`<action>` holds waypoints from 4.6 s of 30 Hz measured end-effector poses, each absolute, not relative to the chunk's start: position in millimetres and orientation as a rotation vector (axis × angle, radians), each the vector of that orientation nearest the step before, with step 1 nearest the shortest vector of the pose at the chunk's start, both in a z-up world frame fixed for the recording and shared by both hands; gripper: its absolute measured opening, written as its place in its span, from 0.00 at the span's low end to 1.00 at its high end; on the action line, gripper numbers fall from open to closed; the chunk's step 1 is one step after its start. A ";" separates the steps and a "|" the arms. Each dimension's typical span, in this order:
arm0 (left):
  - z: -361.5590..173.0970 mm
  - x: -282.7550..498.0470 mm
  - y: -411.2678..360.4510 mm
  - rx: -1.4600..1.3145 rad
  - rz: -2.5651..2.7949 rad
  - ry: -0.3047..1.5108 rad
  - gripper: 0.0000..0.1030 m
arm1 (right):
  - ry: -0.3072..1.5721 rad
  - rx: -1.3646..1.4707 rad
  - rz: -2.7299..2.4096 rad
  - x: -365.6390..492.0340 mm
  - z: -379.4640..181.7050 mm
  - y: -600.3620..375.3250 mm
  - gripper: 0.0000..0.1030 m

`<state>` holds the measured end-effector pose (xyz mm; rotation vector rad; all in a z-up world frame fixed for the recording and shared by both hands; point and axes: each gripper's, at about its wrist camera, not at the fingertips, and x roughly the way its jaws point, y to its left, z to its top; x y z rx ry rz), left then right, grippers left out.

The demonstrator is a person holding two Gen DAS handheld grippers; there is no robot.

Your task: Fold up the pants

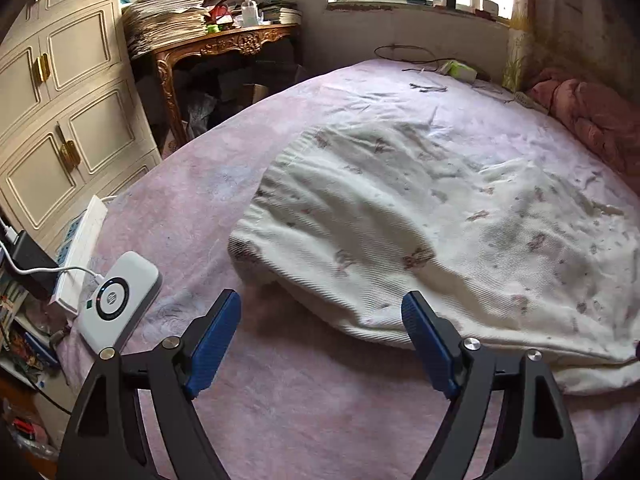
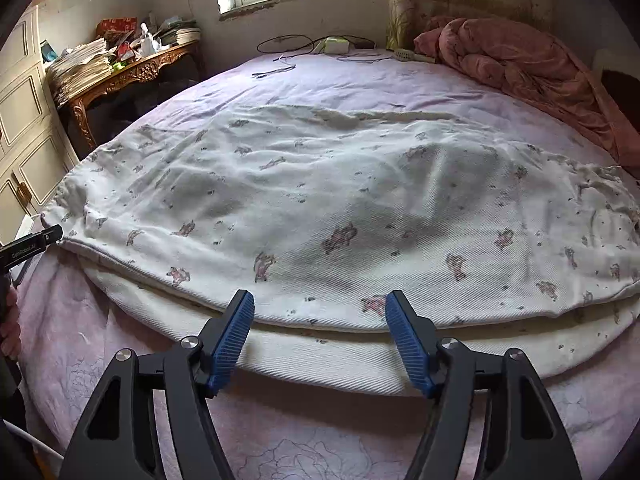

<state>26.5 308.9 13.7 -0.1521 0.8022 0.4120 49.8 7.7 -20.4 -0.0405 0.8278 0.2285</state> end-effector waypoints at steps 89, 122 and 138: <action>28.9 38.1 124.2 -0.097 -0.013 0.744 0.86 | 0.849 0.303 0.035 21.3 -38.8 -110.2 0.06; -2.9 126.7 -49.3 0.125 -0.181 0.725 0.99 | 0.694 0.076 -0.431 79.3 4.8 -336.1 0.88; -36.7 139.4 -52.0 0.146 -0.156 0.879 1.00 | 0.892 0.122 -0.360 110.5 -49.8 -337.7 0.99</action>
